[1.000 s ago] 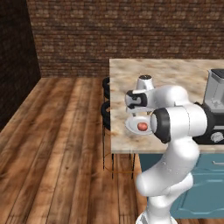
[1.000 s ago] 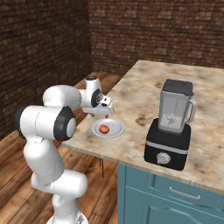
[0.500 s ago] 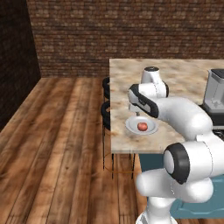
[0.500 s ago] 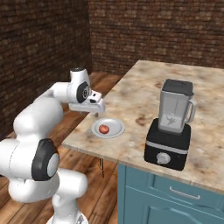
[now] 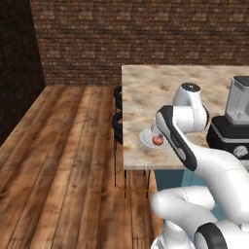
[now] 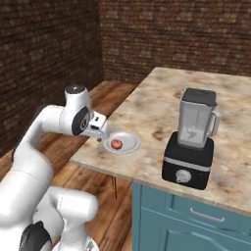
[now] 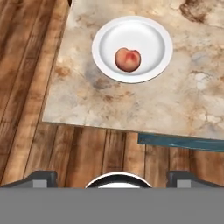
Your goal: Pick the peach and mango from the fridge and place them on the plate next to the blender to make a fruit smoothie.
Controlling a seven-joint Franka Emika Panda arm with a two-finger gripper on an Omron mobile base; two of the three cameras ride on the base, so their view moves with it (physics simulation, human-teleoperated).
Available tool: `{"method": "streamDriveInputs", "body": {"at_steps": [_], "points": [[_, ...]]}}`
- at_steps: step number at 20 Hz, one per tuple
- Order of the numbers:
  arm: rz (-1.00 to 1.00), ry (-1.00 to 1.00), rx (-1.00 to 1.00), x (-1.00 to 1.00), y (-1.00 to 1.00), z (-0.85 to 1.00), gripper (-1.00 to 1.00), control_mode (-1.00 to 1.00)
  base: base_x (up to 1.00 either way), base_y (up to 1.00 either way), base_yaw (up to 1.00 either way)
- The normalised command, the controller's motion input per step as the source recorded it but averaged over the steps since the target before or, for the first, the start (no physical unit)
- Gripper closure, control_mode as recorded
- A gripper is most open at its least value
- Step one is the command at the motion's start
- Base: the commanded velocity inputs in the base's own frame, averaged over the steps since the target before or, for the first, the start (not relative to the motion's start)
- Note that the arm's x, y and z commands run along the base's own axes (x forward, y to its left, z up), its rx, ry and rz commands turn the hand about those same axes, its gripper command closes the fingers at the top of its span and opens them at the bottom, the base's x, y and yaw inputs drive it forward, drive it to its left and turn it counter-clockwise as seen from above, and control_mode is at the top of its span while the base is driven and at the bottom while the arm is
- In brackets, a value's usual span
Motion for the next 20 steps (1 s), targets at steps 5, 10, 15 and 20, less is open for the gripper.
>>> {"method": "streamDriveInputs", "body": {"at_steps": [5,10,15,20], "points": [[0.0,0.0,0.0,0.0,0.0,0.0,-1.0,1.0,-0.95,0.0,-0.41],[0.0,0.0,0.0,0.0,0.0,0.0,-1.0,1.0,-0.46,0.0,-0.82],[0.0,0.0,0.0,0.0,0.0,0.0,-1.0,1.0,-0.05,0.0,-0.91],[0.0,0.0,0.0,0.0,0.0,0.0,-1.0,1.0,0.0,-0.05,-0.9]]}}
